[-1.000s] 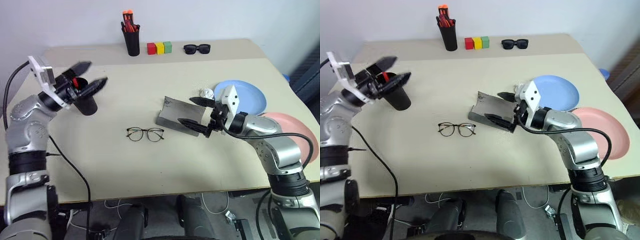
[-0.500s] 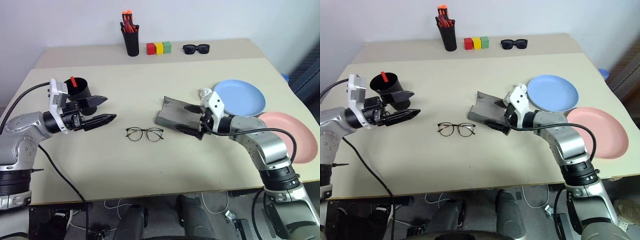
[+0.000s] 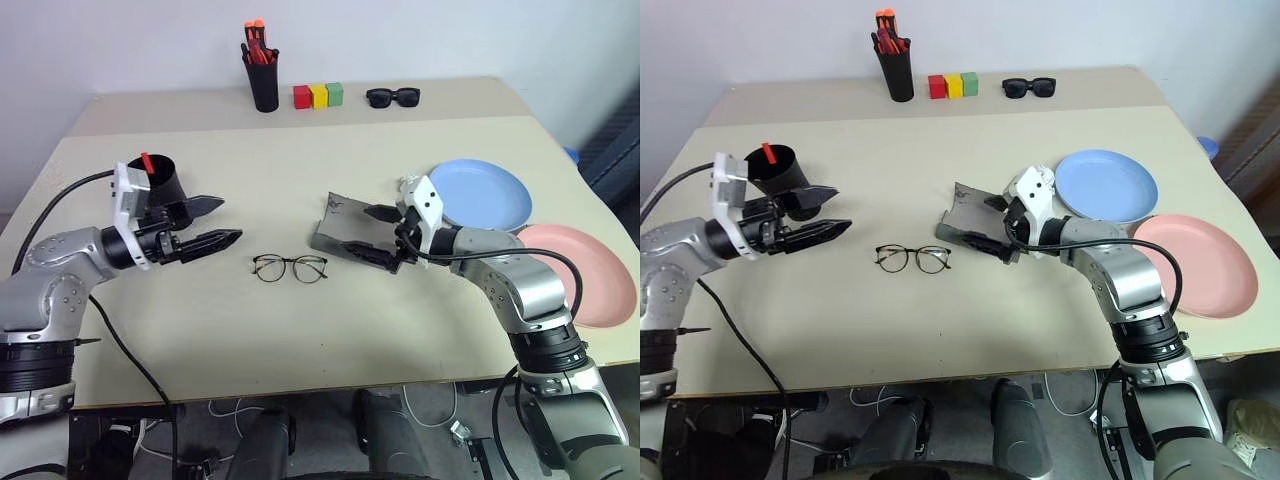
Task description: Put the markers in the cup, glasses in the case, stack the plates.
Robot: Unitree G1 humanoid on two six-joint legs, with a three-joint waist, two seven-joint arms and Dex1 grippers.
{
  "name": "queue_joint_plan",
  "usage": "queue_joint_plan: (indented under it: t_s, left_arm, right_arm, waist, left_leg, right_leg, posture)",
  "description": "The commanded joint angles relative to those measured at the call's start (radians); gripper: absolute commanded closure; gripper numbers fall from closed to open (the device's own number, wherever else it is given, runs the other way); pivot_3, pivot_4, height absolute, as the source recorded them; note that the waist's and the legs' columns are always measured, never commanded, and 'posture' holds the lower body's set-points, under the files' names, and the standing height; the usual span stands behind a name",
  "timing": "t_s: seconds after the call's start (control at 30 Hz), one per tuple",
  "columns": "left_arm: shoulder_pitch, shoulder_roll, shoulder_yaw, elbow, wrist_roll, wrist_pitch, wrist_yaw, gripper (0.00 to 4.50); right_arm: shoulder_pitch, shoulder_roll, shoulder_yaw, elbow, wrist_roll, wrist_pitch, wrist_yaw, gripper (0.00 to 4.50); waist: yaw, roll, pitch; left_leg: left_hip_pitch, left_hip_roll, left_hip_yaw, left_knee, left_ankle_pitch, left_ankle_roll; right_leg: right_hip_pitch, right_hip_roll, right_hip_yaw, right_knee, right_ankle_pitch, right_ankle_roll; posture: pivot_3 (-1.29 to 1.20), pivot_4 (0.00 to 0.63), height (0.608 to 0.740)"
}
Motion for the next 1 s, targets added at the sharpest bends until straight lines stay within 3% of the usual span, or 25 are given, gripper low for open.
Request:
queue_joint_plan:
  t_s: [0.03,0.17,0.27,0.47,0.73,0.93,1.0]
  left_arm:
    - [-0.119,-0.078,-0.104,0.040,0.072,-0.065,0.004,0.04]
    - [-0.244,-0.150,-0.229,0.198,0.212,-0.180,-0.037,0.04]
    - [-0.312,-0.207,-0.283,0.328,0.272,-0.262,-0.079,0.04]
    - [-0.366,-0.243,-0.254,0.427,0.268,-0.268,-0.115,0.04]
    - [-0.157,-0.076,-0.095,0.205,0.137,-0.147,-0.190,0.04]
    - [0.053,-0.003,-0.027,-0.024,0.086,-0.078,-0.141,0.04]
    - [0.112,-0.010,-0.006,-0.099,0.067,-0.061,-0.100,0.00]
  right_arm:
    - [-0.011,0.038,-0.145,-0.055,0.150,-0.026,0.028,0.00]
    - [0.048,-0.035,-0.110,-0.110,0.130,-0.064,0.129,0.00]
    - [0.066,-0.032,-0.123,-0.118,0.116,-0.075,0.085,0.00]
    - [0.091,-0.049,-0.073,-0.110,0.030,-0.073,0.016,0.00]
    - [0.011,-0.038,0.048,-0.114,0.014,0.168,-0.024,0.00]
    - [-0.092,-0.010,0.102,0.056,-0.039,0.252,-0.035,0.00]
    - [-0.121,-0.018,0.119,0.119,-0.062,0.250,-0.024,0.58]
  waist:
    - [0.014,0.000,0.000]
    - [0.023,0.000,0.000]
    - [0.016,0.000,0.000]
    - [0.013,0.000,0.000]
    - [0.003,0.000,0.000]
    - [0.008,0.000,0.000]
    - [0.016,0.000,0.000]
  left_leg:
    - [0.000,0.000,0.000,0.001,0.000,0.000]
    - [0.001,0.000,0.000,0.001,0.000,0.000]
    - [0.001,0.000,0.001,0.001,0.000,0.000]
    - [0.001,0.000,0.001,0.001,0.000,0.000]
    - [0.000,0.000,0.002,0.000,0.000,0.000]
    - [0.000,0.000,0.001,0.000,0.000,0.000]
    - [-0.001,0.000,0.001,0.001,0.000,0.000]
  right_leg:
    - [0.001,0.000,0.000,0.000,0.000,0.000]
    - [0.003,0.000,0.000,-0.002,0.001,0.000]
    - [0.003,0.000,0.000,-0.002,0.001,0.000]
    - [0.002,0.000,0.000,-0.002,0.001,0.000]
    - [-0.001,0.000,0.001,0.000,0.000,0.000]
    - [-0.001,0.000,0.001,0.000,0.000,0.000]
    - [-0.001,0.000,0.001,0.000,0.000,0.000]
  posture:
    - [0.00,0.150,0.740]
    - [0.00,0.150,0.740]
    - [0.00,0.150,0.740]
    - [0.00,0.150,0.740]
    - [0.00,0.150,0.740]
    - [0.00,0.150,0.740]
    - [0.00,0.150,0.740]
